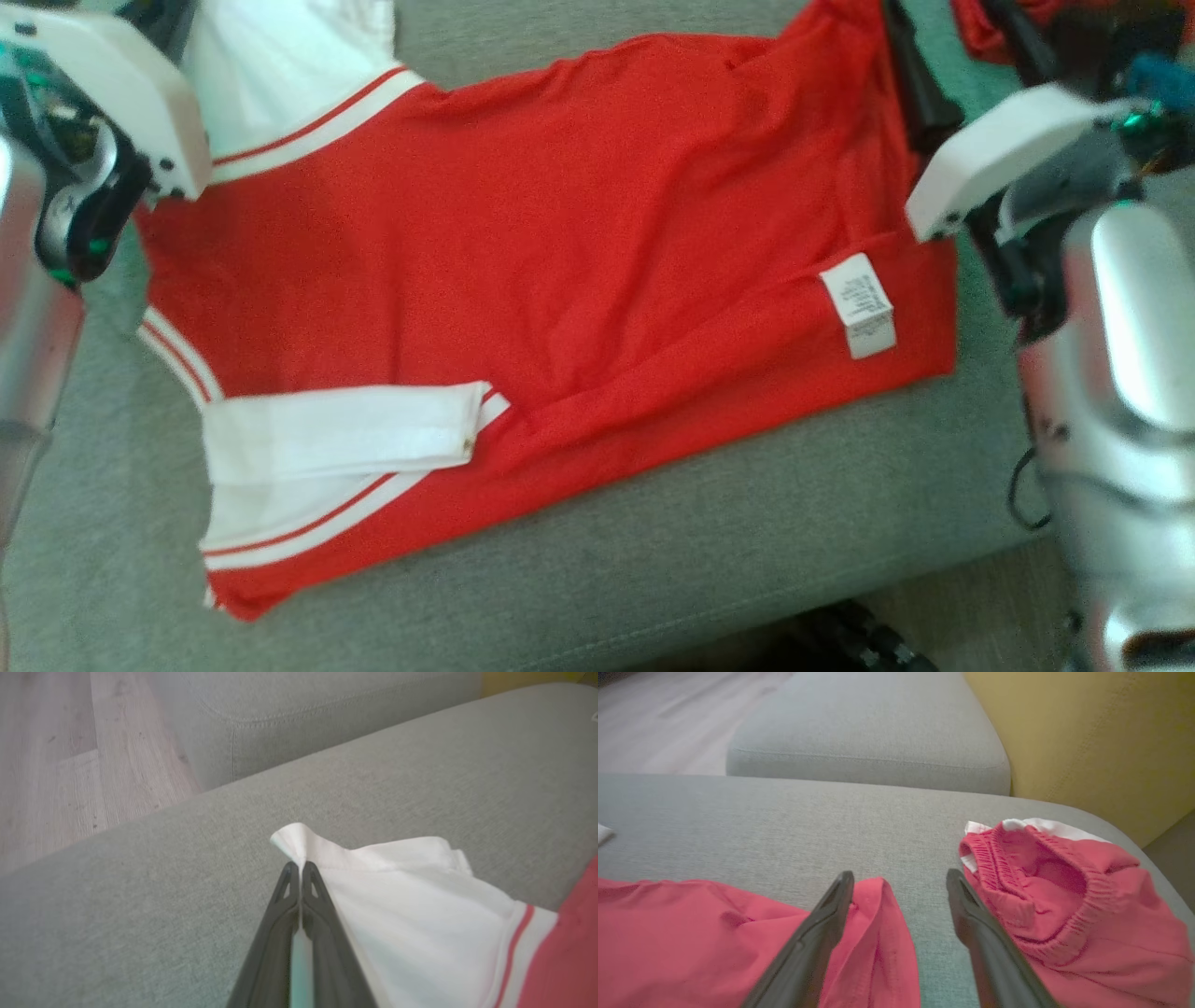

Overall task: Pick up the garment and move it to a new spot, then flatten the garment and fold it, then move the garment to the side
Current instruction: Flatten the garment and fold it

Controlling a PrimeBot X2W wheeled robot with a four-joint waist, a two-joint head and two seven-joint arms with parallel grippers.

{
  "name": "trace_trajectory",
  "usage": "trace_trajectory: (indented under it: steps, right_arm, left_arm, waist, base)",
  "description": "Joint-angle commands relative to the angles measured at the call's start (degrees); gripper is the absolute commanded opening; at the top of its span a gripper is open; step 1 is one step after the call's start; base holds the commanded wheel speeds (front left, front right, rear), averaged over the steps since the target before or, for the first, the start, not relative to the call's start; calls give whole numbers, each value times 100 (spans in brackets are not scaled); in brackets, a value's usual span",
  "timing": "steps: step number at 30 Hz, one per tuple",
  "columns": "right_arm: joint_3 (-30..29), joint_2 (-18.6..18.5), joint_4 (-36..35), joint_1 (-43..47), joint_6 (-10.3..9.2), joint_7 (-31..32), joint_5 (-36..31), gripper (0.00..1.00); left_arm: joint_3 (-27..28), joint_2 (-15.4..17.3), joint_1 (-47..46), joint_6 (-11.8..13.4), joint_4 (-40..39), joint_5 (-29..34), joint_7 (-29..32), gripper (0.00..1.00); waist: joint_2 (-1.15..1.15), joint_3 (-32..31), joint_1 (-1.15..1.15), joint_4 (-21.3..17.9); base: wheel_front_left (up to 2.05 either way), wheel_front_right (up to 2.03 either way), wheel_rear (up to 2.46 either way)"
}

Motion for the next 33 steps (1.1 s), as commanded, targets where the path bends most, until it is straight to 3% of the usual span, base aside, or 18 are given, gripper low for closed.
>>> trace_trajectory:
  steps: [1,10,13,16,18,22,33]
  right_arm:
    - [119,-116,-9,-217,37,142,-63,100]
    - [596,-665,897,-809,37,721,-4,100]
    - [785,-798,1129,-975,37,917,116,57]
    - [942,-909,1294,-1111,37,1053,224,30]
    - [1010,-969,1414,-1185,37,1162,290,0]
    - [987,-1012,1525,-1290,37,1105,357,0]
    - [557,-745,1672,-1181,37,-117,262,0]
  left_arm:
    - [241,189,-334,10,-226,28,-136,0]
    - [176,53,-287,-26,-526,4,-446,0]
    - [147,-10,-251,-29,-592,-17,-511,0]
    - [129,-61,-233,-31,-610,-39,-565,0]
    - [121,-86,-222,-28,-602,-50,-597,0]
    - [134,-99,-209,-13,-563,-71,-675,0]
    - [261,-106,96,17,-630,-156,-1315,0]
  waist:
    - [0,-44,0,156]
    - [0,-54,0,546]
    - [0,-48,0,633]
    - [0,-43,0,690]
    - [0,-47,0,717]
    - [0,-73,0,750]
    - [0,-571,0,826]
  base:
    - [0,0,0]
    - [0,0,0]
    - [0,0,0]
    - [0,0,0]
    - [0,0,0]
    - [0,0,0]
    - [0,0,0]
